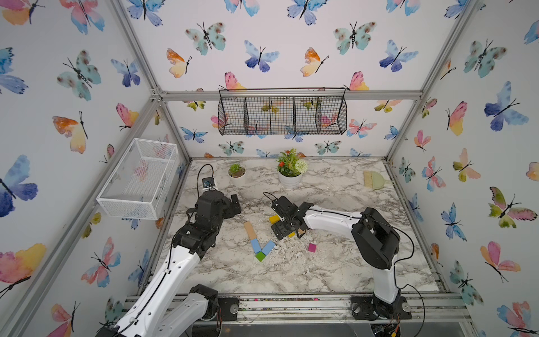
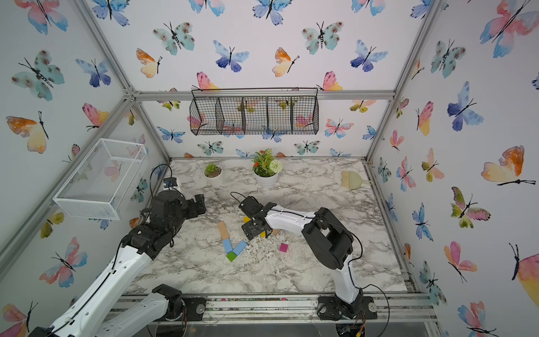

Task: Assemble the letter v with building blocks
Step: Move the building block to the center of the board.

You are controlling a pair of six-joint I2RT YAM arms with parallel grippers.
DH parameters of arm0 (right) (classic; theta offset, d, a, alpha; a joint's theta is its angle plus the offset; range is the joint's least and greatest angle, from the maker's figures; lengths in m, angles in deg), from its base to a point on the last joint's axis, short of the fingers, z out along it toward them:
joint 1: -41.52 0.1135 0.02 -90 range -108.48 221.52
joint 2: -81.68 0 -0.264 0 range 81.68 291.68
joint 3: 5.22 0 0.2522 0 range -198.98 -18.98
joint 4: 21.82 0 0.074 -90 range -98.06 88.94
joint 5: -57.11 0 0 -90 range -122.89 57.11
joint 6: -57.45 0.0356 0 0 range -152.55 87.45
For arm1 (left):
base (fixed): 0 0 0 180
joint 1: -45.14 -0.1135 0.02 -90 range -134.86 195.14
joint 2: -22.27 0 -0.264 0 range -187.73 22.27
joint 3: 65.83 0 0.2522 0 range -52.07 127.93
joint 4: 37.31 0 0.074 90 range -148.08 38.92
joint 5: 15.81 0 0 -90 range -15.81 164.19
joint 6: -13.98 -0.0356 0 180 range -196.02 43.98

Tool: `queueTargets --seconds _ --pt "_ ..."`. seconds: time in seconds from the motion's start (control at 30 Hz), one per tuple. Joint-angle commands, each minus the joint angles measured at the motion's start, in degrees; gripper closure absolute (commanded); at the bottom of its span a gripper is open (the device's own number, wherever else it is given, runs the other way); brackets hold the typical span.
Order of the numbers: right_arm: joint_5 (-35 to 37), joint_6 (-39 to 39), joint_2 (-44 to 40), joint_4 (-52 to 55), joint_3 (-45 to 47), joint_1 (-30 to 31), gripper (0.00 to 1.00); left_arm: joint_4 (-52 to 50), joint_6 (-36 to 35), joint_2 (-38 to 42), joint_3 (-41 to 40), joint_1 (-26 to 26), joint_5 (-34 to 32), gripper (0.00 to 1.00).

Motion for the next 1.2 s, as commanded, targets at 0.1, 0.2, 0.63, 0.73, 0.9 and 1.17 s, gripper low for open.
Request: queueTargets --seconds 0.1,0.2,0.63,0.73,0.9,1.17 --pt "2.7 -1.1 2.0 2.0 -1.8 -2.1 0.02 0.8 -0.3 0.0 -1.0 -0.3 0.7 0.02" --pt "2.7 -1.4 2.3 2.1 -1.7 -3.5 0.02 0.8 -0.3 -0.1 -0.9 -0.3 0.7 0.02" --pt "2.7 -2.1 0.9 0.8 3.0 -9.2 0.02 0.9 -0.4 -0.2 -0.9 -0.3 0.8 0.02" --pt "2.9 -2.1 -0.1 0.3 4.9 -10.6 0.02 0.9 -0.4 -0.2 -0.9 -0.3 0.8 0.02" --pt "3.0 -2.3 -2.4 -0.2 7.8 -13.4 0.02 0.8 -0.4 -0.3 -0.9 -0.3 1.0 0.02" --pt "3.0 -2.5 -5.3 -0.1 10.2 -15.8 0.02 1.0 -0.4 -0.4 -1.0 -0.3 1.3 0.02"
